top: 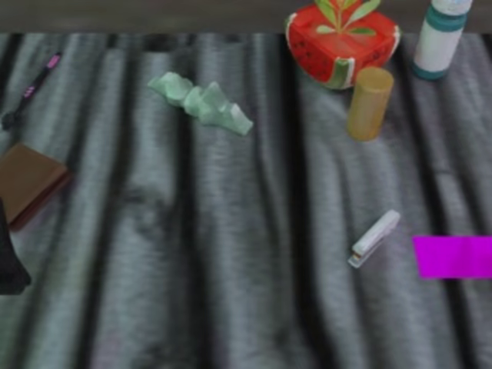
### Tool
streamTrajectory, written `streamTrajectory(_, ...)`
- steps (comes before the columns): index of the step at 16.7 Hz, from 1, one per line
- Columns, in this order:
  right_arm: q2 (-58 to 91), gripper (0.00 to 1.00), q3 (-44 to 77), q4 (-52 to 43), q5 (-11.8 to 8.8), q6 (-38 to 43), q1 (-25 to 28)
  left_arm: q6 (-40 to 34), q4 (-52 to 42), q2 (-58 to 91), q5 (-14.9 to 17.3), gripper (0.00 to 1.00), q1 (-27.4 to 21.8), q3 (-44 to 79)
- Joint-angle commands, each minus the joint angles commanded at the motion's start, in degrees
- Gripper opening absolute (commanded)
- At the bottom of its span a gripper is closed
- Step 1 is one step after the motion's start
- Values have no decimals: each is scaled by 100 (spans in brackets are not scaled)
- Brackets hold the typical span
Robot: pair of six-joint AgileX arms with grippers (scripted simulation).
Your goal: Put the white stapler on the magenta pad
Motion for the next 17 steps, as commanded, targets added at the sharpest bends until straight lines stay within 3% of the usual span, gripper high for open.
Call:
streamTrajectory(4,176,100,172,-135,-5,145,58,0,0,0,0,100,0,0)
streamTrajectory(8,1256,100,1208,-889,-5,949,355,0,0,0,0,100,0,0)
streamTrajectory(17,6431,100,5099,-3856,8,3947,1456,0,0,0,0,100,0,0)
